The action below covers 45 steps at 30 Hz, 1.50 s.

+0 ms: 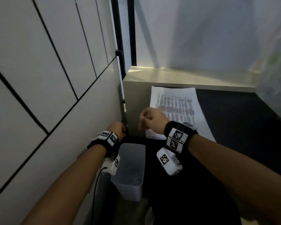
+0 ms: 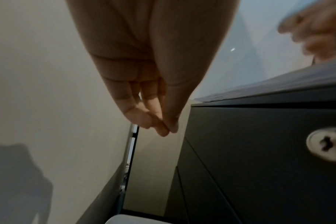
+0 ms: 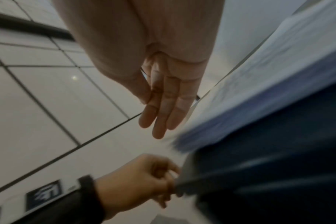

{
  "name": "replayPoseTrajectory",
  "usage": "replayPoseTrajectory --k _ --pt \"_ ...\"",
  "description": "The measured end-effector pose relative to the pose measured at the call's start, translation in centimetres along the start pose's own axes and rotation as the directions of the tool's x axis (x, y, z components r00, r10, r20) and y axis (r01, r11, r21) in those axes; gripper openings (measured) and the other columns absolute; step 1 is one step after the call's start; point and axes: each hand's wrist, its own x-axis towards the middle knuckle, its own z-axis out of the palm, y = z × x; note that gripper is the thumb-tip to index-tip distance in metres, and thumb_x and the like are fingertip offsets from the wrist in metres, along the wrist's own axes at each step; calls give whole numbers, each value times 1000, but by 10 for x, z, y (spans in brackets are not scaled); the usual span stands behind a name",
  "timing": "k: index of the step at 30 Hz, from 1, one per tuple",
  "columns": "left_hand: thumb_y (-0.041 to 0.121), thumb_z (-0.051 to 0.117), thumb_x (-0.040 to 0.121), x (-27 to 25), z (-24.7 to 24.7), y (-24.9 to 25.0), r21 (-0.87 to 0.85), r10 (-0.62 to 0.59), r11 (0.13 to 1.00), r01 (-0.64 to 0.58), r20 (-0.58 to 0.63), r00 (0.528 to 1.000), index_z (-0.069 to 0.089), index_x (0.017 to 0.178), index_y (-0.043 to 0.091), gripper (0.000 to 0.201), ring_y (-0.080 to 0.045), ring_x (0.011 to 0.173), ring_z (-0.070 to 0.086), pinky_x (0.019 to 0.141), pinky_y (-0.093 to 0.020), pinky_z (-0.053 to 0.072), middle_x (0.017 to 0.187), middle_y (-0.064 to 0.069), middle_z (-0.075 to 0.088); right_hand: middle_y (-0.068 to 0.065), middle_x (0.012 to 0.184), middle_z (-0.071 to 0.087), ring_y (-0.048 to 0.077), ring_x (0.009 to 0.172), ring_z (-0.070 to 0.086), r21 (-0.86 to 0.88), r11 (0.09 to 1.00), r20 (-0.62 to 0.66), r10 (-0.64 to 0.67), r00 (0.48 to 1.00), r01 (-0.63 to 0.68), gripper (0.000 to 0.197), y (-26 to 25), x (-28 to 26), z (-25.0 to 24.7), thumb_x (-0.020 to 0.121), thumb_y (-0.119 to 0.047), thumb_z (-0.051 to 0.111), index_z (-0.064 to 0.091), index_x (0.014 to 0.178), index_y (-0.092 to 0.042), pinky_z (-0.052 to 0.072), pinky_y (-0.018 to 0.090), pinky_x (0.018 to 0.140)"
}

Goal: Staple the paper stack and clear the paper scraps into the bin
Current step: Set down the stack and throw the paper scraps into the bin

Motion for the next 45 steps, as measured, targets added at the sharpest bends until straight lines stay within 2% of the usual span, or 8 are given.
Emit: replayPoseTrajectory --k 5,11,17,27,35,40,43,45 --pt "15 57 91 5 14 -28 16 -96 995 95 56 994 61 118 -3 33 -33 119 56 99 -35 43 127 -20 60 21 110 67 34 104 62 -270 963 63 42 997 -23 19 -6 28 77 90 -12 49 59 104 -3 51 39 93" --pt "18 51 93 7 60 -61 52 -176 984 169 165 970 60 121 0 35 -32 120 57 100 -34 44 131 -19 58 24 119 61 37 108 60 -418 884 113 281 953 -211 27 49 41 141 92 -10 47 56 115 2 51 42 93" --pt "14 51 92 7 111 -76 15 -159 987 161 239 958 66 111 -2 29 -28 109 63 86 -29 50 119 -18 66 19 115 60 31 118 56 -347 807 76 532 843 -478 26 125 46 161 95 -14 42 63 99 2 44 32 86" --pt "12 58 88 30 129 -81 -93 -172 975 200 249 953 70 110 2 26 -26 108 65 87 -26 50 116 -14 69 15 132 57 28 123 52 -118 739 -90 657 749 -663 35 163 50 168 95 -11 42 56 126 -3 42 27 96" --pt "16 65 86 34 135 -84 -125 -152 974 189 258 954 69 112 4 29 -25 114 62 90 -24 48 122 -12 67 22 112 66 35 104 61 200 732 -164 680 715 -651 17 184 56 186 82 1 60 70 95 5 49 31 86" --pt "14 65 86 35 135 -85 -97 -140 980 175 288 947 70 106 -1 26 -27 106 66 88 -28 51 110 -18 71 7 53 54 20 49 52 283 737 -161 667 727 -614 42 173 52 182 81 -10 68 49 44 -14 56 36 62" --pt "7 61 87 33 131 -84 -78 -117 986 145 290 950 66 115 3 29 -27 110 64 91 -29 50 117 -16 68 14 93 66 24 68 58 478 664 -141 703 697 -574 20 162 52 177 92 -11 51 66 84 -1 55 29 49" --pt "7 58 89 31 128 -83 -61 -89 992 109 275 957 58 127 8 39 -25 121 56 96 -27 46 131 -14 59 9 110 58 26 95 56 657 564 -133 740 659 -500 30 156 51 176 92 -13 50 58 118 -2 53 27 68"
